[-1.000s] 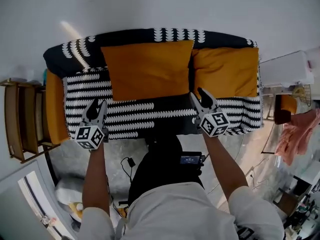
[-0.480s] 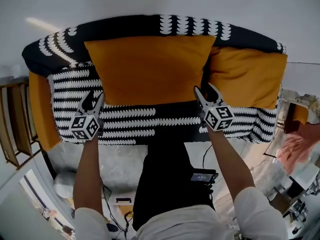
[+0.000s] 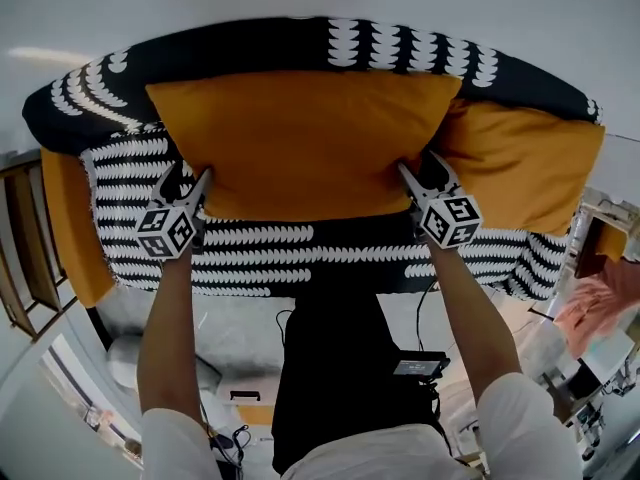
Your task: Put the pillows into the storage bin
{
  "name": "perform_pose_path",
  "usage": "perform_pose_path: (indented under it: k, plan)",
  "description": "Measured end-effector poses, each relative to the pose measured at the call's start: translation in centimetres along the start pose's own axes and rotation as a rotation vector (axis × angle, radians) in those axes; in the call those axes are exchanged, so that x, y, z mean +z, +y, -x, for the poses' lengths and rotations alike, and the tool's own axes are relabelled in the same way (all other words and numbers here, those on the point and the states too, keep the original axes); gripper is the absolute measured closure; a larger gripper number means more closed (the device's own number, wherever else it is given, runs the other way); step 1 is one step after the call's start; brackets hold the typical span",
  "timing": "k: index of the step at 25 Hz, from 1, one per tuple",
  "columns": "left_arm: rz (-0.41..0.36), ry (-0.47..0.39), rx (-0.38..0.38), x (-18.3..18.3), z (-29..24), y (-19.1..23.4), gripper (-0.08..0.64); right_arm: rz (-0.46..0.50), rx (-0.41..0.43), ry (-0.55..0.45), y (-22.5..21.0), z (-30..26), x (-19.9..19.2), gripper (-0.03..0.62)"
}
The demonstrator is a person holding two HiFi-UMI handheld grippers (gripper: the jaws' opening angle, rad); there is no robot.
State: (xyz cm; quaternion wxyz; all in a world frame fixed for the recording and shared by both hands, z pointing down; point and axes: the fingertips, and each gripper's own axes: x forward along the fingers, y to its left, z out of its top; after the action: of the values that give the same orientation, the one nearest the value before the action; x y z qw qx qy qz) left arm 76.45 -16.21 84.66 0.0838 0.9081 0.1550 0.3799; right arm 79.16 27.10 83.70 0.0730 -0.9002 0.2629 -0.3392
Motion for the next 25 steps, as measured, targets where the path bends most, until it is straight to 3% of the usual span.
perform_pose_path:
  k: [2, 8, 14, 17, 22, 25]
  plan:
    - [-0.002, 0.011, -0.012, -0.1, -0.7, -0.1, 0.259, 0.012, 0.01, 0.004, -0.1, -0.6, -0.2, 0.316]
    - [0.015, 0.03, -0.055, -0.1, -0.4, 1.8, 0.375, 0.019, 0.008, 0.025, 2.5, -2.7, 0.1, 0.347]
    - [0.044, -0.027, -0.059, 0.4, 2.0, 0.6, 0.489, 0.019, 0.048, 0.028, 3.7, -2.6, 0.3, 0.493]
    - [0.038, -0.04, -0.065, 0.3, 4.1, 0.0, 0.514, 0.01, 0.07, 0.027, 4.9, -2.0, 0.4, 0.548]
    - [0.022, -0.059, -0.065, 0.4, 7.6, -1.8, 0.526, 0.018, 0.103, 0.003, 5.9, 0.3, 2.0, 0.557]
    - [0.06, -0.101, -0.031, 0.6, 10.5, -2.6, 0.529, 0.028, 0.14, -0.033, 7.3, 1.9, 4.2, 0.558]
